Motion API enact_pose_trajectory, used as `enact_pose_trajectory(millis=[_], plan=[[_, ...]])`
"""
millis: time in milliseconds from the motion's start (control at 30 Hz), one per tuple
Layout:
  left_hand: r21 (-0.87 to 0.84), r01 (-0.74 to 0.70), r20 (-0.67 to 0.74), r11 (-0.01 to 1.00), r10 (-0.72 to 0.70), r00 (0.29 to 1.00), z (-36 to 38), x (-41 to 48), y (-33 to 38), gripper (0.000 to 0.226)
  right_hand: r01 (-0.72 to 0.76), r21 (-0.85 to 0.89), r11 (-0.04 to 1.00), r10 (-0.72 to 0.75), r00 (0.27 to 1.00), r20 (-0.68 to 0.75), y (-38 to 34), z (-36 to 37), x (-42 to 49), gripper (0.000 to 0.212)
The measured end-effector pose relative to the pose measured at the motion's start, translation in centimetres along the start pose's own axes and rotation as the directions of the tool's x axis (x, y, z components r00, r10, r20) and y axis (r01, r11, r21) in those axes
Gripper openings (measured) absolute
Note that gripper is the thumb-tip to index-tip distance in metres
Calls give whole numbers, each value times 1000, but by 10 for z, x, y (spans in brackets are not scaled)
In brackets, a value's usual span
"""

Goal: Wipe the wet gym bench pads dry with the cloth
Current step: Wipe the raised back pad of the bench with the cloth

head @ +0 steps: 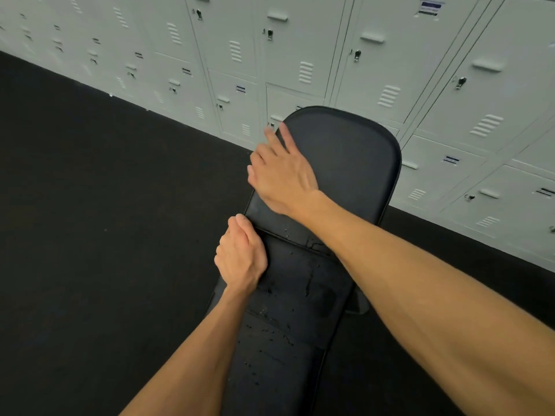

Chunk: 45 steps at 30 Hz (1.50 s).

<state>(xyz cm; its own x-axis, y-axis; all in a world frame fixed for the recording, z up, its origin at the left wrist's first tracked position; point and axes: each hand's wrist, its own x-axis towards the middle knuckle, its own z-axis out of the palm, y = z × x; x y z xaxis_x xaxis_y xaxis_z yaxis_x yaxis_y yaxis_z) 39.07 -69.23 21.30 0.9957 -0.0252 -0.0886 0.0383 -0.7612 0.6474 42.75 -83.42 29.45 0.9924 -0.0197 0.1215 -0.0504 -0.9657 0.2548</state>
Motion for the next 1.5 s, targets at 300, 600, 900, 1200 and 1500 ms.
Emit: enact_pose_trajectory(millis=[300, 600, 900, 1200, 1500], plan=[[-10, -32, 6, 999, 32, 999, 5, -5, -2, 53, 125, 62, 990, -123, 992, -27, -36, 24, -50, 56], [-15, -127, -54, 992, 126, 991, 8, -18, -9, 41, -223, 197, 955, 242, 967, -79, -24, 28, -132, 66], [30, -142, -63, 989, 144, 988, 15, -32, -15, 49, -507, 212, 835, 526, 850, -39, -20, 36, -187, 72], [36, -166, -102, 985, 169, 980, 16, -29, -20, 51, -717, 517, 468, 849, 527, -38, -42, 39, -176, 74], [34, -194, -113, 980, 197, 974, 15, -25, -24, 50, -732, 663, 156, 956, 282, 86, -33, 39, -156, 67]])
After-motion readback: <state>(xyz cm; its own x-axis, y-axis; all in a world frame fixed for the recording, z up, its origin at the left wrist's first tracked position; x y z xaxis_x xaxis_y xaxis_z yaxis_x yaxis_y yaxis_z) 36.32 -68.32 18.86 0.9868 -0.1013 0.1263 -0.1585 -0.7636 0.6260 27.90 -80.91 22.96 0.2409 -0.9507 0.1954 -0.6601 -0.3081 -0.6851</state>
